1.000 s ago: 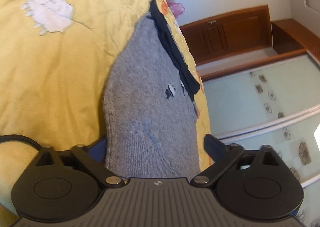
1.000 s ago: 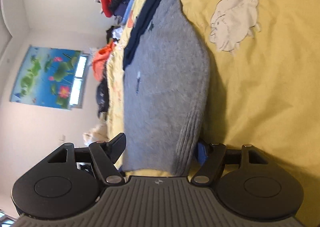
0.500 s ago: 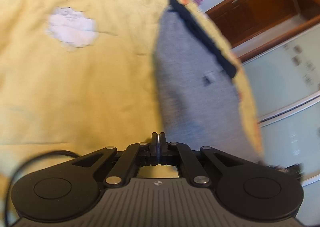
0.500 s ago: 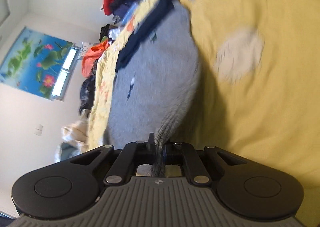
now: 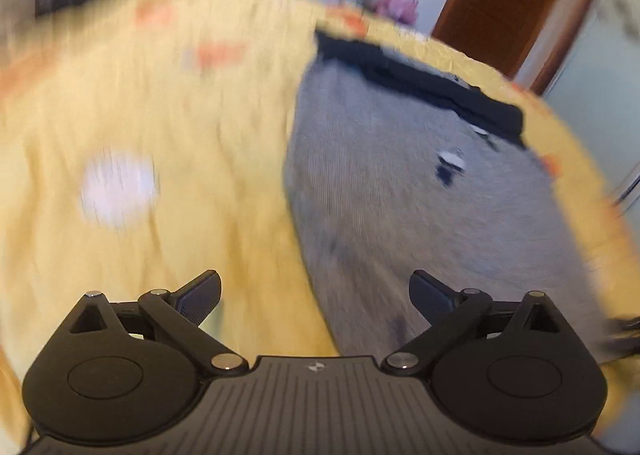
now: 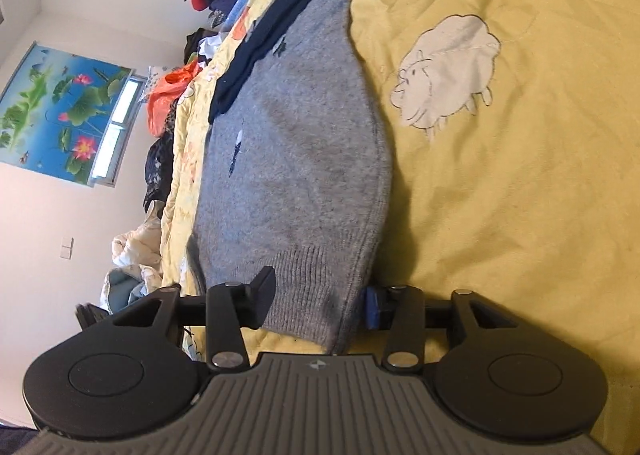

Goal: Fold small clothes
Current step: 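Grasp the ribbed hem with both tools and lift it toward the collar, then carry the hem over the body with both tools, folding the sweater in half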

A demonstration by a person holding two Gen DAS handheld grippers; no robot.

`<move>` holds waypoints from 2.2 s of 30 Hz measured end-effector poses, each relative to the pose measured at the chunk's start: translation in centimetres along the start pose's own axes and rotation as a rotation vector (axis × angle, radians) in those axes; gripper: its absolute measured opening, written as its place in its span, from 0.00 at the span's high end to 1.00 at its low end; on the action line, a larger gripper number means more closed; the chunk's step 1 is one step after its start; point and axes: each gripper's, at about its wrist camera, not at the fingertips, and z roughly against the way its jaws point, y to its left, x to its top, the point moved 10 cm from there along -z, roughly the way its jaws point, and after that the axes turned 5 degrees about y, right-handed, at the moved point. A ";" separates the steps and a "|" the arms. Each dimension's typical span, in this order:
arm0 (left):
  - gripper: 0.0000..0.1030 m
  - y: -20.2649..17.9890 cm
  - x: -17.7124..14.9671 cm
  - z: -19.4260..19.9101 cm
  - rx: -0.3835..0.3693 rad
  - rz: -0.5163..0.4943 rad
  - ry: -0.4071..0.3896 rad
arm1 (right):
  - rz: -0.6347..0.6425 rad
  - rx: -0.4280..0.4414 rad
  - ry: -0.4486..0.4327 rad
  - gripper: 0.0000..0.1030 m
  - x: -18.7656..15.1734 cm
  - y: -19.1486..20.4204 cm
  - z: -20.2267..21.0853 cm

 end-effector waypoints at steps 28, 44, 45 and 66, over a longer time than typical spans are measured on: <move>0.46 2.1 -0.8 -1.8 -0.300 0.223 0.207 | 0.007 0.063 0.024 0.50 0.2 0.0 0.2; 0.95 3.7 -2.4 -2.7 -0.438 0.343 0.249 | -0.014 0.062 0.076 0.78 1.4 -0.3 -1.8; 0.95 3.8 -2.3 -2.6 -0.438 0.337 0.237 | -0.014 0.043 0.072 0.92 1.2 -0.7 -1.9; 0.95 3.2 10.7 -2.0 -0.636 0.370 -0.019 | -0.061 0.422 -0.232 0.90 13.4 6.7 1.5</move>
